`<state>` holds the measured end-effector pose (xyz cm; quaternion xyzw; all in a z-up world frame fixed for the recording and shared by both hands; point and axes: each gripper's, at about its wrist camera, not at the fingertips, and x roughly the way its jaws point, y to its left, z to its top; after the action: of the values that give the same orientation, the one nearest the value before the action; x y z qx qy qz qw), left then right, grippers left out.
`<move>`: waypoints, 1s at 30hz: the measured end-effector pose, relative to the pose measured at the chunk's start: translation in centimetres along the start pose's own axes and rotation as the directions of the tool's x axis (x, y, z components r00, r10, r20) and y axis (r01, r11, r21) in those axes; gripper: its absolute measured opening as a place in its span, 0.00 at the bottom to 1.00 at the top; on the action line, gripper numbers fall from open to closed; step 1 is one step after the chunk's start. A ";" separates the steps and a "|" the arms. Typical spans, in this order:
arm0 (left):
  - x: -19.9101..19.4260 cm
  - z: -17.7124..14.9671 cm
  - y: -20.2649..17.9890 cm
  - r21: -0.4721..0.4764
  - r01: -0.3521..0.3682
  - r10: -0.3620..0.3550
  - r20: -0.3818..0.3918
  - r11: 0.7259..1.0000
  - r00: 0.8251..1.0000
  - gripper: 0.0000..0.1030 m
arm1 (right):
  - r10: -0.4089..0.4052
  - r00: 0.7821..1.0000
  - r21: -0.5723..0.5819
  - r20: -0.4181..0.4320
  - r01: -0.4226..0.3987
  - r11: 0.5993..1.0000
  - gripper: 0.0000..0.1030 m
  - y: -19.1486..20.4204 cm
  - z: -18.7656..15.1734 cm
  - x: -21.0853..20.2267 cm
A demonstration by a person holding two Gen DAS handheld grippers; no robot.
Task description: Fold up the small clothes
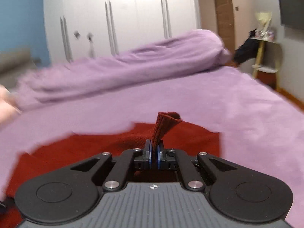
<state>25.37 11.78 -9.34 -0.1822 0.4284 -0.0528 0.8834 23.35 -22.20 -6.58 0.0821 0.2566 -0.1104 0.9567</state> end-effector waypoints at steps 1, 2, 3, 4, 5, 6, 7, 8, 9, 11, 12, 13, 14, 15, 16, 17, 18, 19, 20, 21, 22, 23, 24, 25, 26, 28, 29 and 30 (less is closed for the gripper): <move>0.1 0.0 -0.1 0.007 -0.003 0.003 0.000 1.000 1.000 0.58 | 0.003 0.999 0.018 -0.050 -0.002 1.000 0.04 -0.7 -0.3 0.7; 0.1 0.0 -0.2 0.012 -0.006 0.006 0.000 1.000 1.000 0.58 | 0.016 0.993 0.059 -0.120 -0.009 0.998 0.04 -1.7 -0.8 1.6; 0.1 0.0 -0.3 0.014 -0.006 0.006 0.000 1.000 1.000 0.59 | 0.019 0.987 0.082 -0.160 -0.006 0.997 0.04 -2.3 -1.1 2.0; 0.0 0.0 -0.4 0.016 -0.004 0.004 0.000 1.000 1.000 0.59 | 0.025 0.985 0.090 -0.173 -0.009 0.996 0.04 -2.4 -1.3 2.4; 0.0 0.1 -0.5 0.017 -0.005 0.005 0.001 1.000 1.000 0.59 | 0.029 0.984 0.085 -0.177 -0.014 0.996 0.04 -2.5 -1.5 2.4; 0.0 0.1 -0.5 0.017 -0.009 0.009 0.000 1.000 1.000 0.59 | 0.029 0.984 0.069 -0.175 -0.017 0.997 0.04 -2.4 -1.6 2.3; 0.1 0.2 -0.5 0.018 -0.013 0.013 -0.003 1.000 1.000 0.59 | 0.025 0.987 0.053 -0.161 -0.017 0.998 0.04 -2.2 -1.6 2.2; 0.1 0.3 -0.6 0.019 -0.017 0.017 -0.004 1.000 1.000 0.59 | 0.017 0.989 0.045 -0.144 -0.011 0.999 0.04 -2.1 -1.4 1.9; 0.1 0.3 -0.6 0.022 -0.019 0.019 -0.006 1.000 1.000 0.59 | 0.004 0.993 0.038 -0.119 0.001 0.999 0.04 -2.0 -1.3 1.7; -0.1 0.3 -0.8 0.031 -0.026 0.027 -0.013 0.999 1.000 0.59 | -0.050 0.996 -0.015 -0.068 0.049 0.999 0.05 -1.5 -1.3 1.4; -0.3 0.3 -0.9 0.036 -0.027 0.028 -0.012 0.999 1.000 0.59 | -0.074 0.996 -0.046 -0.054 0.072 0.996 0.06 -1.3 -1.3 1.4; -0.8 0.3 -1.0 0.043 -0.023 0.023 -0.002 0.999 1.000 0.59 | -0.093 0.994 -0.060 -0.060 0.089 0.994 0.13 -1.3 -1.4 1.6; -1.3 0.3 -1.2 0.056 -0.017 0.016 0.017 0.998 1.000 0.59 | -0.123 0.990 -0.048 -0.073 0.120 0.992 0.19 -1.7 -1.4 1.5; -1.9 0.3 -1.5 0.075 -0.012 0.009 0.046 0.997 0.999 0.59 | -0.142 0.987 -0.013 -0.071 0.142 0.990 0.20 -2.4 -1.2 1.2; -2.3 0.4 -2.0 0.094 -0.012 0.005 0.071 0.996 0.997 0.60 | -0.147 0.987 0.024 -0.059 0.149 0.989 0.20 -2.9 -1.0 0.8; -2.5 0.5 -2.6 0.127 -0.014 0.002 0.099 0.992 0.995 0.61 | -0.142 0.989 0.062 -0.044 0.145 0.987 0.20 -3.5 -0.8 0.4; -2.4 0.7 -3.3 0.155 -0.015 -0.002 0.109 0.988 0.994 0.63 | -0.115 0.993 0.085 -0.039 0.118 0.989 0.21 -3.8 -0.5 0.2; -2.0 0.9 -4.1 0.184 -0.017 -0.003 0.110 0.983 0.994 0.64 | -0.073 0.996 0.086 -0.044 0.076 0.993 0.21 -3.7 -0.2 0.2; -1.4 1.2 -4.9 0.202 -0.020 0.000 0.099 0.979 0.995 0.64 | -0.028 0.998 0.069 -0.058 0.032 0.997 0.21 -3.2 -0.1 0.4; -0.6 1.3 -5.6 0.212 -0.010 -0.007 0.079 0.977 0.997 0.64 | 0.007 0.997 0.028 -0.076 -0.005 1.000 0.21 -2.2 -0.1 0.8; 0.2 1.3 -6.1 0.213 0.003 -0.015 0.054 0.977 0.998 0.63 | 0.037 0.995 -0.023 -0.097 -0.039 0.999 0.21 -1.0 -0.1 1.4; 1.1 1.2 -6.7 0.208 0.010 -0.016 0.026 0.978 1.000 0.62 | 0.058 0.992 -0.058 -0.114 -0.065 0.996 0.20 -0.2 -0.4 1.7; 1.8 0.9 -7.1 0.209 0.011 -0.013 0.010 0.978 1.000 0.61 | 0.077 0.988 -0.098 -0.132 -0.090 0.991 0.20 0.9 -0.8 2.3; 2.3 0.6 -7.5 0.223 0.011 -0.011 -0.001 0.975 1.000 0.61 | 0.081 0.986 -0.124 -0.147 -0.099 0.987 0.20 1.5 -1.1 3.0; 2.8 0.2 -7.9 0.255 0.000 0.000 0.001 0.967 1.000 0.61 | 0.078 0.983 -0.148 -0.167 -0.103 0.984 0.20 1.9 -1.5 3.7; 3.4 -0.3 -8.5 0.301 -0.032 0.028 0.017 0.953 0.999 0.62 | 0.036 0.980 -0.196 -0.198 -0.076 0.978 0.18 1.8 -2.4 5.3; 3.6 -0.3 -8.6 0.315 -0.036 0.031 0.022 0.948 0.999 0.63 | -0.003 0.985 -0.234 -0.173 -0.038 0.971 0.18 1.5 -2.8 5.8; 3.9 -0.3 -8.6 0.320 -0.041 0.036 0.023 0.947 0.999 0.64 | -0.059 0.988 -0.278 -0.141 0.018 0.960 0.18 1.2 -2.9 6.3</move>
<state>28.12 2.73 -9.20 -0.0284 0.4100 -0.1028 0.9058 27.62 -21.47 -12.17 -0.0493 0.3414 -0.0856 0.9347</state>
